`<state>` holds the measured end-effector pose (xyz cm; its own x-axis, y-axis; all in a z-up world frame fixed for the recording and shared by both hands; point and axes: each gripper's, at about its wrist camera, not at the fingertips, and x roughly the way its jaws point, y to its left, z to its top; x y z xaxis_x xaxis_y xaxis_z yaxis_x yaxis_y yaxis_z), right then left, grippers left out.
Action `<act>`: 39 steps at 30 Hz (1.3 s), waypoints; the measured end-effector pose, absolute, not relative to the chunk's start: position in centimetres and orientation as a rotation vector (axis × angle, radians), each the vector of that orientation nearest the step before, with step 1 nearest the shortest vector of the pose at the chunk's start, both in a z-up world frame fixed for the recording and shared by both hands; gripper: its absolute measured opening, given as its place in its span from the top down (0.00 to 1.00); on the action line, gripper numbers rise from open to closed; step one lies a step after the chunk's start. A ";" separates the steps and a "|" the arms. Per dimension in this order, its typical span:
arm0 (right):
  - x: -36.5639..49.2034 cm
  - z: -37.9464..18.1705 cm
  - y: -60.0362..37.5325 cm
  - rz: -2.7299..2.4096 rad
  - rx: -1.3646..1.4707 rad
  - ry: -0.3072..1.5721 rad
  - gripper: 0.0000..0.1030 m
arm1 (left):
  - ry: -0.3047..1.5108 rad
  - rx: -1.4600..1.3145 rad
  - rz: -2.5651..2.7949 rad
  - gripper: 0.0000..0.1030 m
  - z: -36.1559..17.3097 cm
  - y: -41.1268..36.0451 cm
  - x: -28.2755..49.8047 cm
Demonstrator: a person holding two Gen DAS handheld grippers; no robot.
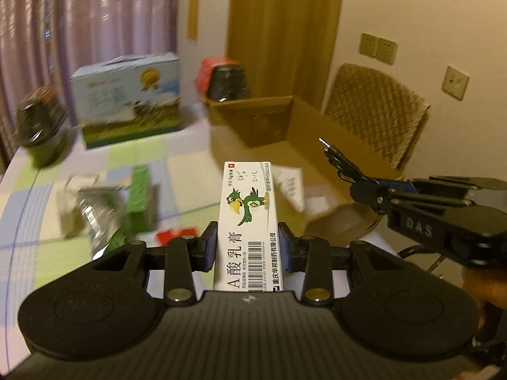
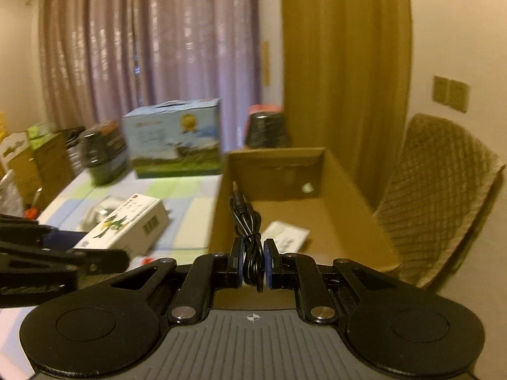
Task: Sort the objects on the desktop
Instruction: 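Carry the cream box and cable into the cardboard box and release them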
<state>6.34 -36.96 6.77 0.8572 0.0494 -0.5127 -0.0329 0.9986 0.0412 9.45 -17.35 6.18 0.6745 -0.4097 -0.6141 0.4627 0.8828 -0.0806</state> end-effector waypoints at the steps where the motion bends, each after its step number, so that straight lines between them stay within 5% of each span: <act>1: 6.8 6.8 -37.6 0.033 0.035 0.541 0.91 | 0.668 0.082 -0.503 0.68 6.4 -18.1 9.8; 15: 10.3 5.5 -43.0 -0.007 0.064 0.573 0.91 | 0.689 0.073 -0.571 0.68 6.4 -25.7 14.4; 39: 11.8 4.5 -44.0 -0.004 0.074 0.587 0.91 | 0.700 0.089 -0.547 0.67 5.7 -27.2 16.6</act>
